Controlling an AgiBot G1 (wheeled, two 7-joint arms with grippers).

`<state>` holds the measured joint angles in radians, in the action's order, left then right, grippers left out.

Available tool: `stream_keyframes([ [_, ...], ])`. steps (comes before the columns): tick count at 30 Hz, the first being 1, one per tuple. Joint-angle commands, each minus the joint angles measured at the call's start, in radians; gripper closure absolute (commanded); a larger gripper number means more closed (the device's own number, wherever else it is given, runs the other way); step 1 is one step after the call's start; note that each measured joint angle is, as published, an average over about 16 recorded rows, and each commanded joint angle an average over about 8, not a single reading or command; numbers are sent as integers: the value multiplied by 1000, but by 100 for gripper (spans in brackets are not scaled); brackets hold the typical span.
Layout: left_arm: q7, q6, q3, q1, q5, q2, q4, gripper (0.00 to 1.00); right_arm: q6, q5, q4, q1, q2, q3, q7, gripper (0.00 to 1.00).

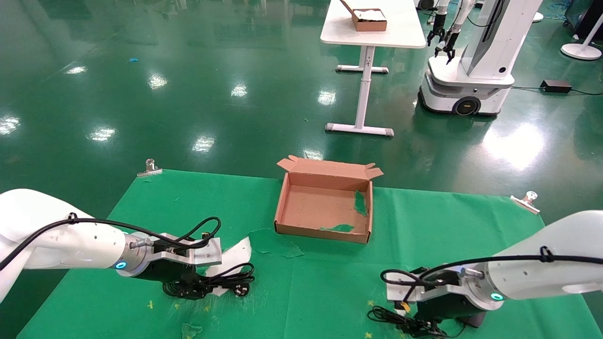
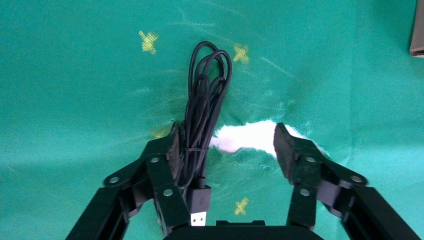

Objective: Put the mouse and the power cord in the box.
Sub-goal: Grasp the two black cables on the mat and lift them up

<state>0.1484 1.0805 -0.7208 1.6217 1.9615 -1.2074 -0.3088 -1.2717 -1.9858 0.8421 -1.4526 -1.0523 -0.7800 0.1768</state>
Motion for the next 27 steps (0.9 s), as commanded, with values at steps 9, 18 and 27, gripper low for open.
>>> stream_keyframes([
  [9,-1,0,0,0,-1,0,-1,100,0,3,4,1,2,2,1,100],
  [18,-1,1,0,-1,-1,1,-1,100,0,4,5,1,3,2,1,100],
  [27,-1,1,0,-1,0,1,-1,100,1,4,5,2,3,3,1,100],
])
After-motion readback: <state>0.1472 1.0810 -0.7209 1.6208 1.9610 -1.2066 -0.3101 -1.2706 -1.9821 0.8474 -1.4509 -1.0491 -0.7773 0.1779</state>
